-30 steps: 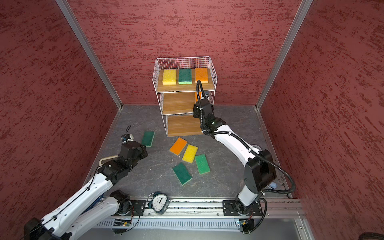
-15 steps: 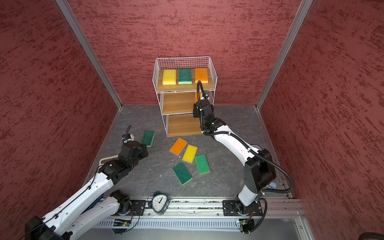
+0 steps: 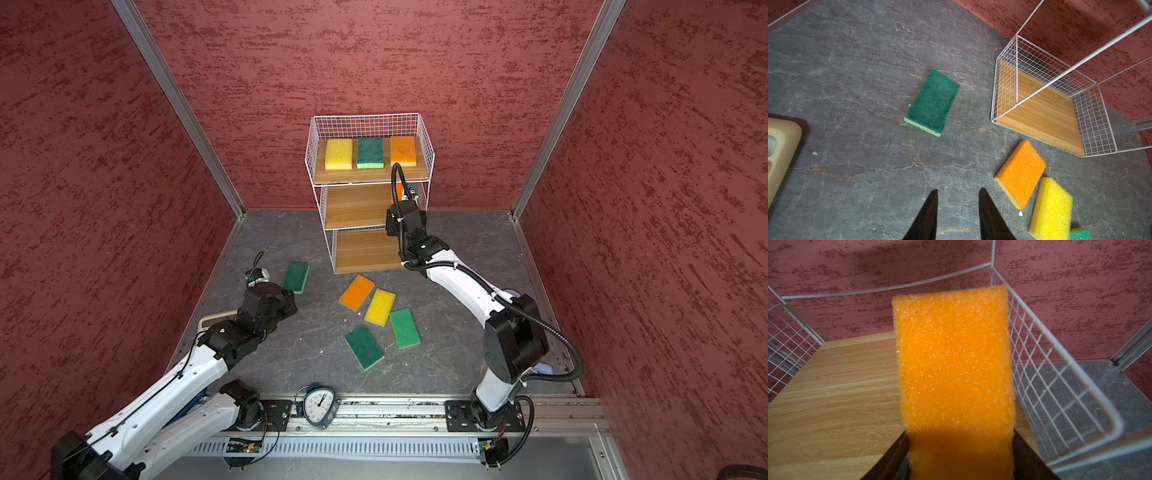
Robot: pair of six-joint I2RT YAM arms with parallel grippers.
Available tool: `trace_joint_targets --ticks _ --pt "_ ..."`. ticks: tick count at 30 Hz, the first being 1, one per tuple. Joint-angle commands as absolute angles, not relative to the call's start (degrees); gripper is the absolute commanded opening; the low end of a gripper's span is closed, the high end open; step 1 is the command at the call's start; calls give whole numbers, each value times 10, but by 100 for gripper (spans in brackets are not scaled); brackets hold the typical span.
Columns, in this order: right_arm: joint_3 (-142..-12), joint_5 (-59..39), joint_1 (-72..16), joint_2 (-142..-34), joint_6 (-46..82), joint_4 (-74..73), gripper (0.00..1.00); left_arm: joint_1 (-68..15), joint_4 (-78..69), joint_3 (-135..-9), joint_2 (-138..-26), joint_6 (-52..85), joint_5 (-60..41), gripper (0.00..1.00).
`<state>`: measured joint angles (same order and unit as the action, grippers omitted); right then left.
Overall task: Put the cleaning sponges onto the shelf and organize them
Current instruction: 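Lower the orange sponge onto the middle shelf with the right gripper, then open the right gripper and release the orange sponge on the shelf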
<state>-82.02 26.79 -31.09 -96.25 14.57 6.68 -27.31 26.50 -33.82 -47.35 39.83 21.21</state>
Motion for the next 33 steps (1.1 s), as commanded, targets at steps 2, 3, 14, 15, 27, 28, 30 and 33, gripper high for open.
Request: trace_joint_targets --ticks 2,3,14,15,27,28,30,33 --pt "-830 295 -309 -964 145 75 66 -270 256 -333 -472 405 207 34" --pt "-830 295 -309 -965 143 73 66 -270 255 -332 -472 404 207 34" --pt "-834 307 -308 -969 117 76 71 -270 251 -332 -476 409 203 34" --pt "-834 309 -308 -969 115 77 72 -270 250 -332 -476 409 202 34" --pt "-831 311 -309 -941 103 76 83 -272 265 -333 -464 429 192 34" --pt "-830 309 -309 -935 104 76 83 -272 267 -334 -459 430 192 34" --pt "-826 304 -309 -923 107 77 84 -274 272 -333 -451 433 193 34" --pt "-820 285 -309 -903 115 79 86 -276 280 -333 -438 436 195 34"
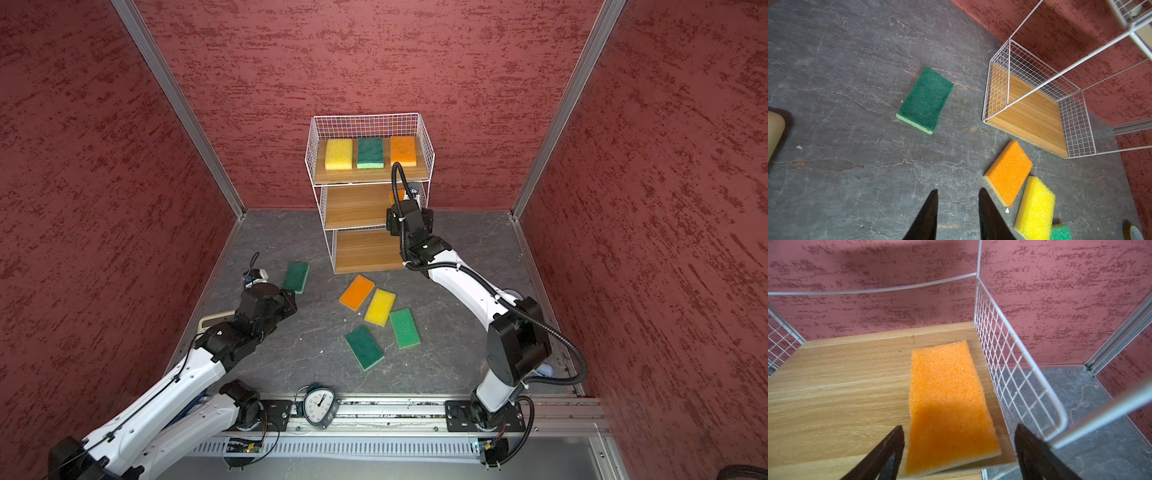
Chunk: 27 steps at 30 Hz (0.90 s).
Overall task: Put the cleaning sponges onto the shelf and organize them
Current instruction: 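Open the right gripper and release the orange sponge on the shelf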
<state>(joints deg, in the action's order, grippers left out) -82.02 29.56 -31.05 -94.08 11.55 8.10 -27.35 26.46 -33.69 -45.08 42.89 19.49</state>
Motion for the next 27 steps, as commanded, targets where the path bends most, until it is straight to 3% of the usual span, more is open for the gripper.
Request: trace_joint_targets --ticks 1,9,15,20,27 --pt "-818 277 -310 -897 119 81 87 -276 282 -333 -433 438 197 35" --pt "-810 236 -309 -853 149 114 90 -281 323 -336 -392 442 210 35" --pt "-776 199 -309 -805 183 136 82 -289 341 -333 -366 451 216 34" --pt "-748 160 -309 -783 217 151 64 -299 340 -336 -366 453 221 34" --pt "-738 66 -304 -780 237 143 23 -305 334 -341 -376 451 223 35"
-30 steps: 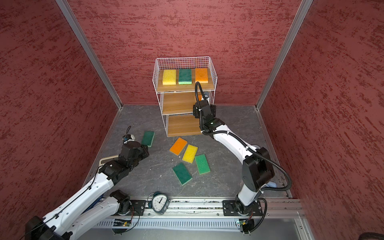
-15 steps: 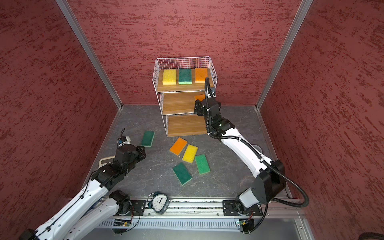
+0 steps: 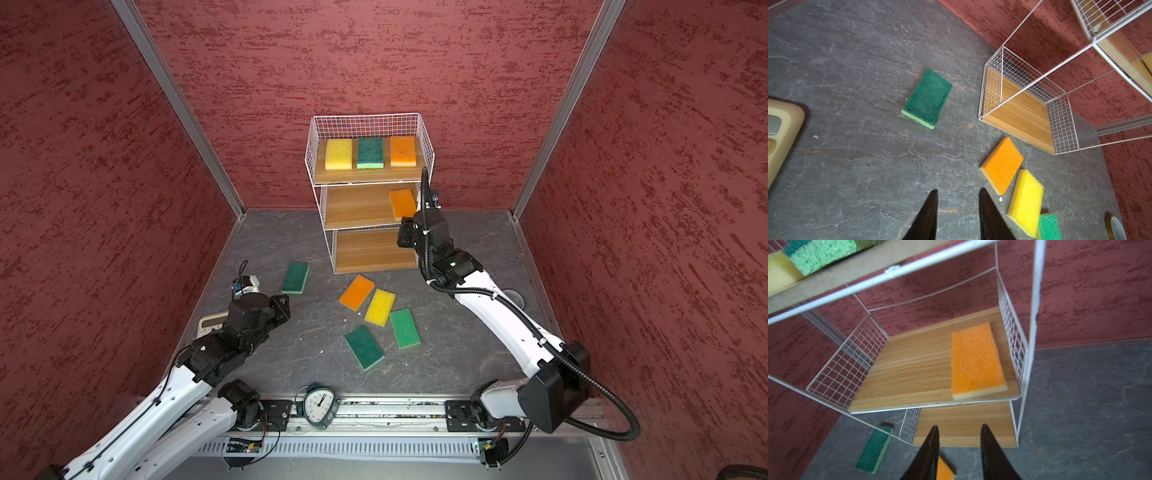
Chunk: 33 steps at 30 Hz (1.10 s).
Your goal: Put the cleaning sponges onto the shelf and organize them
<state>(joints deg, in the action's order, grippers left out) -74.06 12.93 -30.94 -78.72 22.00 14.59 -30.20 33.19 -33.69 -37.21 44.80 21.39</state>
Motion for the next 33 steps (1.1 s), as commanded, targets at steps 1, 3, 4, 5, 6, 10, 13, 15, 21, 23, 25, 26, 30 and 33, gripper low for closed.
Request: trace_joint_targets --ticks 1,3,4,5,6,10,13,15,21,23,25,26,30,33 --pt "-740 43 -300 -783 243 141 18 -305 332 -341 -377 450 222 35" --pt "-741 4 -287 -789 264 135 3 -306 329 -341 -380 448 223 35" --pt "-741 -10 -280 -792 274 133 0 -306 327 -342 -383 447 224 35" --pt "-740 -24 -273 -796 286 131 0 -306 326 -343 -386 445 225 34" --pt "-740 -33 -267 -798 295 128 0 -306 326 -345 -390 444 226 35" --pt "-729 -64 -251 -804 310 109 0 -306 316 -350 -407 439 226 35" --pt "-716 -94 -241 -807 325 85 0 -306 307 -353 -420 437 224 35" --pt "-712 -102 -237 -812 333 77 0 -306 299 -355 -429 434 224 35" --pt "-711 -76 -233 -826 331 75 0 -305 281 -357 -447 432 223 35" --pt "-708 -68 -233 -829 332 64 0 -305 280 -357 -452 431 225 35" --pt "-702 -51 -233 -829 338 49 0 -304 278 -357 -453 431 225 35" --pt "-697 -41 -233 -829 341 39 0 -304 277 -357 -453 431 226 35" --pt "-685 -29 -233 -830 356 8 0 -302 271 -357 -455 428 228 35" --pt "-687 -20 -233 -830 359 4 0 -300 269 -358 -459 427 228 35"
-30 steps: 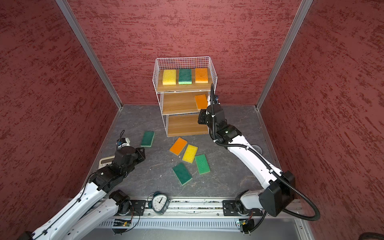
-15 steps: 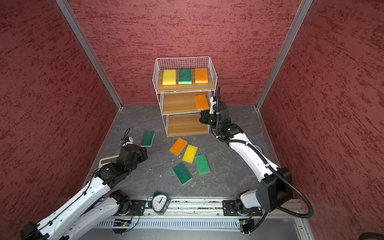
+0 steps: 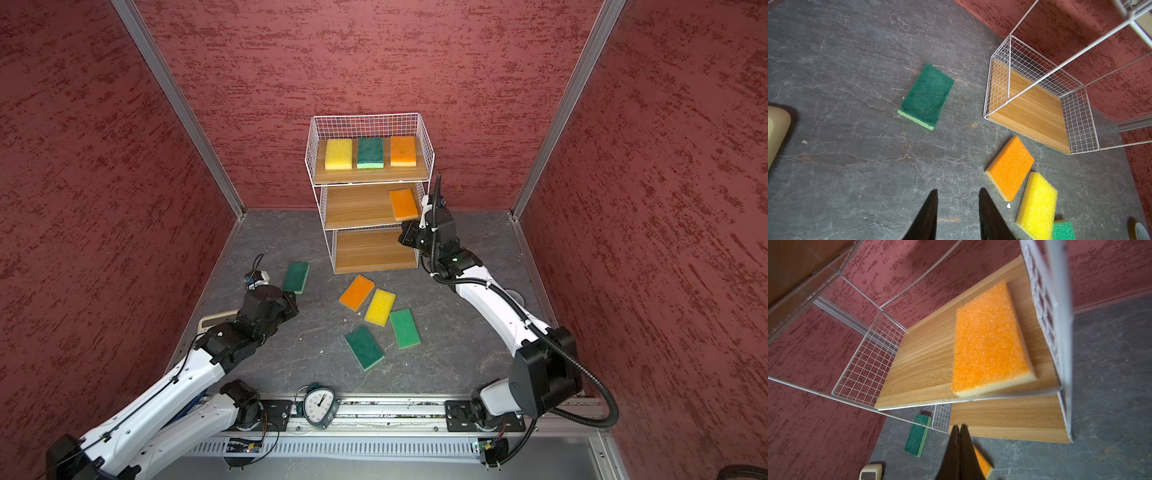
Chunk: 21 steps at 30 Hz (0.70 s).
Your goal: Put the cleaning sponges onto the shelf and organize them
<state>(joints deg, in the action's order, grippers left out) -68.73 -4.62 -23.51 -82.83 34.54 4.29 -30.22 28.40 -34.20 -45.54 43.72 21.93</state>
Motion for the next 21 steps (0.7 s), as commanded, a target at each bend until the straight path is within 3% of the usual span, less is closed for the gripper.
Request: trace_joint_targets --ticks 1,21 --pt "-688 -16 -233 -846 359 3 0 -299 267 -358 -461 426 227 35" --pt "-690 24 -236 -869 357 -39 0 -288 247 -350 -479 421 218 35"
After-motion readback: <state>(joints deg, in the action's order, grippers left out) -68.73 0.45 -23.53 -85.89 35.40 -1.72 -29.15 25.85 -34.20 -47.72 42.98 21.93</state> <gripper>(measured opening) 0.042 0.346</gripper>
